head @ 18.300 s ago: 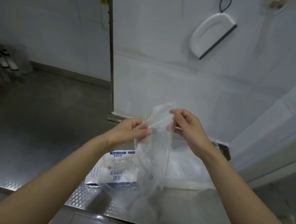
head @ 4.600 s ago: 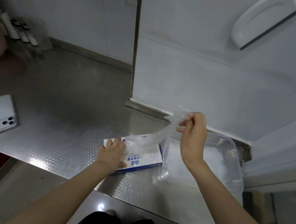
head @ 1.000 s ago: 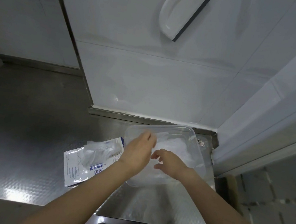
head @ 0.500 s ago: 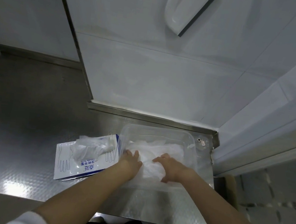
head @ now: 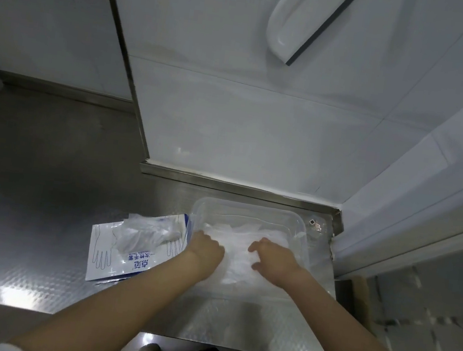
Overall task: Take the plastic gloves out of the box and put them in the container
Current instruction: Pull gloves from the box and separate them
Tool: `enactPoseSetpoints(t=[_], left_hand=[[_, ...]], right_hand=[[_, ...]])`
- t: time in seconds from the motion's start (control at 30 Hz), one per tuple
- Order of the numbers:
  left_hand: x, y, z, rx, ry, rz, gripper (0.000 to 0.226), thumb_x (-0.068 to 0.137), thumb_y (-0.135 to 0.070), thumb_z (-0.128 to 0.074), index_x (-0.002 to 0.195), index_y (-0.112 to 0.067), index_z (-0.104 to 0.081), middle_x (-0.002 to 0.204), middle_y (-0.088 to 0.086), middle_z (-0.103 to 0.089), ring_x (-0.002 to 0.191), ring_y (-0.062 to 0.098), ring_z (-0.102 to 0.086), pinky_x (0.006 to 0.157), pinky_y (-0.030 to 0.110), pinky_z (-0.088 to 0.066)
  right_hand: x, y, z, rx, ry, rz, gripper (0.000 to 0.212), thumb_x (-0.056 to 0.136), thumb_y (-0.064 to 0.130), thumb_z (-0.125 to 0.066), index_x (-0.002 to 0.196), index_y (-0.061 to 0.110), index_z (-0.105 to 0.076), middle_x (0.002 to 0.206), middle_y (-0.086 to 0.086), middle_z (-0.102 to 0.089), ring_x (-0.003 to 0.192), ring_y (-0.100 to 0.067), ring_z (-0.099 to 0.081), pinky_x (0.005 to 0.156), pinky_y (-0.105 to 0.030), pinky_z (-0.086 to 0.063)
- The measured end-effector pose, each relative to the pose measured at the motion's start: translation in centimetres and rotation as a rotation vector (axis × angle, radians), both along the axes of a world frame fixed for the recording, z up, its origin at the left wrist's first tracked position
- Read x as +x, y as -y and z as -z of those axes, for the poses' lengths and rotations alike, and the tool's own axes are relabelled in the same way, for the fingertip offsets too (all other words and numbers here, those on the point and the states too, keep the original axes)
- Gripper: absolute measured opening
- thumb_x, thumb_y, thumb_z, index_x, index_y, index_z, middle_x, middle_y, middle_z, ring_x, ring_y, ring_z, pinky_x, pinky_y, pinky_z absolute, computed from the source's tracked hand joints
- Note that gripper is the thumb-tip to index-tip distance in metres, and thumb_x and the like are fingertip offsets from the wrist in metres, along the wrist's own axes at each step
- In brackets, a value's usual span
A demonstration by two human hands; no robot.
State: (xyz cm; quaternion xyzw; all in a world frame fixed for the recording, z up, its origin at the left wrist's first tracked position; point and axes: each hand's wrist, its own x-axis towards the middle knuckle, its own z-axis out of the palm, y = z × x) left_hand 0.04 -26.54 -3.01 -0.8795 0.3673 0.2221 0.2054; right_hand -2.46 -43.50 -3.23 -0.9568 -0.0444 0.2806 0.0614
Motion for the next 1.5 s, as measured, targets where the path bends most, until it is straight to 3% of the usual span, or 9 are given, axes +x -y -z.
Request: enactPoseSetpoints(t=[0.13,0.2,0.37,0.53,0.67,0.83,1.13,1.33,1.5], left_hand=[[0.2,-2.9,-3.2,-0.567,0.28,-0.074,0.031,0.083,-0.001,-0.04,0.107,-0.013,-0.055,0.101,0.005,-0.06,0.095,0.026,-0.059,0.088,0.034,-0.031],[0.2,-5.3,-3.6,-0.774,0.368,-0.212,0.03,0.07,0.003,-0.05,0.092,-0.014,-0.058,0.088,0.004,-0.06,0.082,0.027,-0.06,0.077,0.033,-0.031],[-0.7,-11.7,-1.4,-0.573,0.273,-0.679,0.043,0.085,-0.016,-0.055,0.127,-0.017,-0.044,0.131,0.004,-0.044,0.119,0.024,-0.043,0.096,0.036,-0.03],[-1.3,-14.2,-0.6,-0.698,0.17,-0.898,0.042,0.093,-0.031,-0.053,0.131,-0.017,-0.043,0.13,0.002,-0.051,0.122,0.021,-0.044,0.097,0.036,-0.029],[-1.5,-14.6,-1.4,-0.873,0.256,-0.862,0.017,0.094,-0.018,-0.053,0.106,-0.019,-0.064,0.11,-0.003,-0.065,0.107,0.019,-0.053,0.078,0.027,-0.023],[-2.1,-15.5,-1.9,-0.996,0.288,-0.78,0.008,0.086,-0.015,-0.065,0.081,-0.019,-0.07,0.09,-0.006,-0.064,0.093,0.019,-0.051,0.074,0.028,-0.019],[-2.8,-16.5,-1.5,-1.096,0.194,-0.724,0.004,0.088,-0.023,-0.064,0.091,-0.02,-0.065,0.091,-0.016,-0.064,0.094,0.009,-0.05,0.077,0.02,-0.016],[-2.9,-17.5,0.2,-0.934,0.113,-0.665,0.019,0.093,-0.028,-0.056,0.109,-0.021,-0.062,0.106,-0.003,-0.063,0.11,0.016,-0.047,0.082,0.023,-0.02],[-2.9,-18.2,1.3,-0.873,0.106,-0.672,0.014,0.092,-0.03,-0.057,0.097,-0.021,-0.067,0.106,-0.009,-0.066,0.111,0.015,-0.049,0.088,0.025,-0.021]], right_hand=[[-0.6,-3.2,-3.3,0.23,0.319,0.137,0.038,0.098,0.019,-0.045,0.136,0.018,-0.038,0.13,-0.001,-0.049,0.111,-0.018,-0.054,0.086,-0.027,-0.043],[-1.0,-5.6,-4.8,0.376,0.43,0.153,0.038,0.099,0.016,-0.044,0.136,0.017,-0.037,0.126,0.0,-0.05,0.105,-0.014,-0.054,0.079,-0.019,-0.038],[-0.8,-11.6,-4.9,0.494,0.447,-0.073,0.041,0.095,0.006,-0.048,0.135,0.013,-0.042,0.133,-0.004,-0.046,0.118,-0.017,-0.047,0.094,-0.026,-0.039],[0.4,-16.2,-2.3,0.376,0.308,-0.199,0.058,0.092,0.003,-0.051,0.145,0.011,-0.027,0.148,-0.007,-0.035,0.13,-0.024,-0.039,0.099,-0.034,-0.039],[1.3,-17.8,-1.4,0.282,0.212,-0.191,0.062,0.095,0.009,-0.05,0.148,0.012,-0.019,0.148,-0.013,-0.035,0.128,-0.029,-0.043,0.096,-0.04,-0.041],[1.8,-18.3,-2.1,0.357,0.222,-0.115,0.044,0.099,0.022,-0.044,0.142,0.017,-0.034,0.139,-0.013,-0.043,0.116,-0.033,-0.053,0.09,-0.04,-0.044],[0.5,-18.7,-3.5,0.313,0.444,-0.108,0.021,0.098,0.024,-0.047,0.11,0.013,-0.06,0.115,-0.002,-0.056,0.103,-0.02,-0.055,0.07,-0.025,-0.033],[-0.5,-18.4,-3.8,0.373,0.464,-0.027,0.012,0.098,0.022,-0.045,0.098,0.015,-0.055,0.104,0.0,-0.061,0.093,-0.015,-0.052,0.068,-0.024,-0.033],[-1.2,-17.9,-3.5,0.408,0.451,0.162,0.009,0.097,0.012,-0.046,0.091,0.018,-0.05,0.099,-0.001,-0.063,0.08,-0.014,-0.054,0.064,-0.027,-0.041]])
